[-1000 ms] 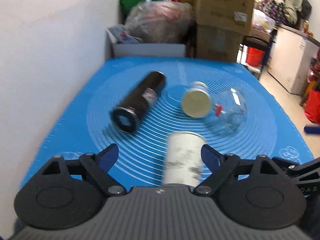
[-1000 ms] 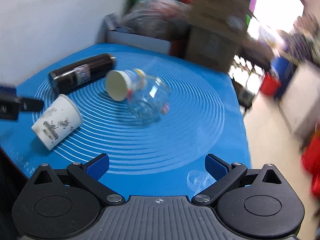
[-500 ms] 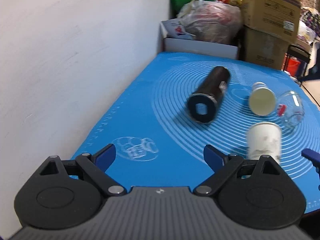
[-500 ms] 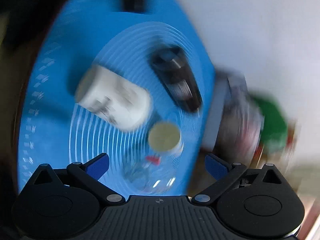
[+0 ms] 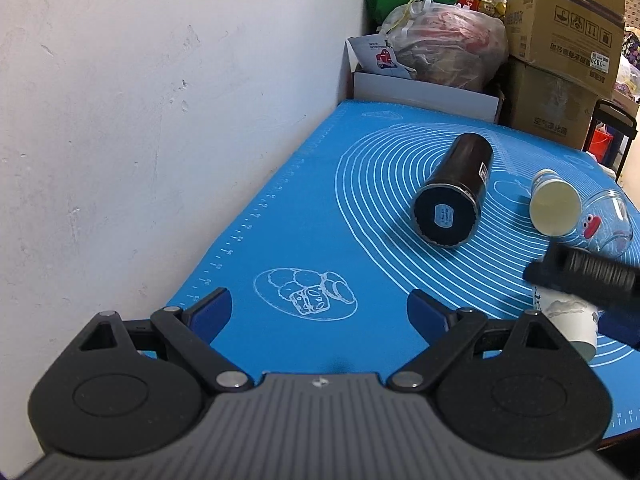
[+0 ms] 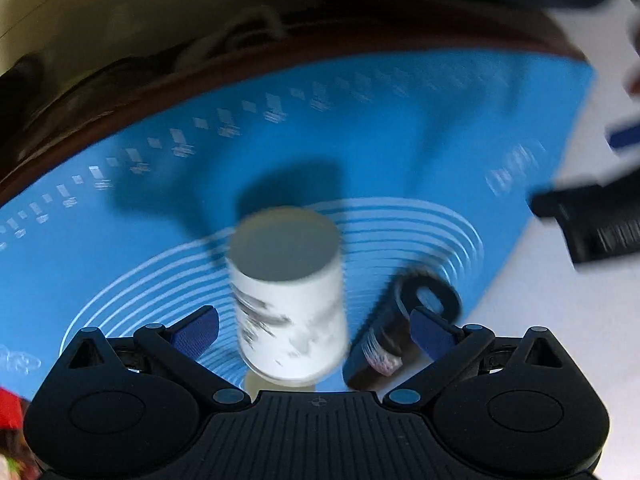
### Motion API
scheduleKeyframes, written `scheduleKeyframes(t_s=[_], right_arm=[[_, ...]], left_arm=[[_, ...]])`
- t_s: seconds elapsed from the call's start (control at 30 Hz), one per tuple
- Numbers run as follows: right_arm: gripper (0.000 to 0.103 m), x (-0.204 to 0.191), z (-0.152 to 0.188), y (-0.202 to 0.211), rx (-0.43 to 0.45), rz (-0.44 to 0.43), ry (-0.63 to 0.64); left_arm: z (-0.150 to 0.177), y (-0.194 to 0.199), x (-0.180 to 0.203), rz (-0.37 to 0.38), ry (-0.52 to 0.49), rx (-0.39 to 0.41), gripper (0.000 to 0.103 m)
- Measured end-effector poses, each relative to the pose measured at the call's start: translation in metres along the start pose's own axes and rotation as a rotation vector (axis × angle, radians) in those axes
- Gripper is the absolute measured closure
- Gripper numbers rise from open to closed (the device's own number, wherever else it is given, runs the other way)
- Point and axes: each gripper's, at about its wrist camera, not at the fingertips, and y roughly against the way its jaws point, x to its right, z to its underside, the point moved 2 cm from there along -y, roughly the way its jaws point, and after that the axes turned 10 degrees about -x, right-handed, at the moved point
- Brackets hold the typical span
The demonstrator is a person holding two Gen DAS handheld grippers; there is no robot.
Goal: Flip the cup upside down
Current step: 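Lift the white paper cup with the left gripper and rotate it rim-down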
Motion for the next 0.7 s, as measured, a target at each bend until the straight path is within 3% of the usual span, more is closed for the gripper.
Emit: scheduleKeyframes(t_s=[0.1,0.23,0.3,0.37,0.43,0.53,0.7], right_arm=[[0.010,-0.015,-0.007,-0.006,0.010,0.007,0.104],[0.020,-0.024,-0.013,-0.017,-0.005,-0.004,0.152],[0.045,-0.025,-0.014,-0.021,0.001,0.006,0.139],[0.046,-0.020,-0.011,-0.025,0.007,-0.007,0.086],[0.047,-0.010,-0.009,-0.022,0.028,-0.046,-0.010],[0.048,0.011,0.006,-0.024,0.074,-0.124,-0.271],[0.048,0.042,0.064,-0.027,0.200,-0.327,-0.907]], left_arm=[[0.000,0.000,0.001,0.002,-0.003,0.000,0.009],[0.000,0.001,0.003,0.002,-0.005,-0.003,0.009],[0.000,0.001,0.003,0.001,-0.001,-0.004,0.009],[-0.001,0.002,0.003,0.000,-0.001,-0.007,0.009],[-0.002,0.003,0.004,-0.002,-0.002,-0.003,0.009],[-0.004,0.005,0.005,0.004,-0.005,0.005,0.009],[-0.009,0.009,0.016,0.021,-0.026,0.022,0.009]])
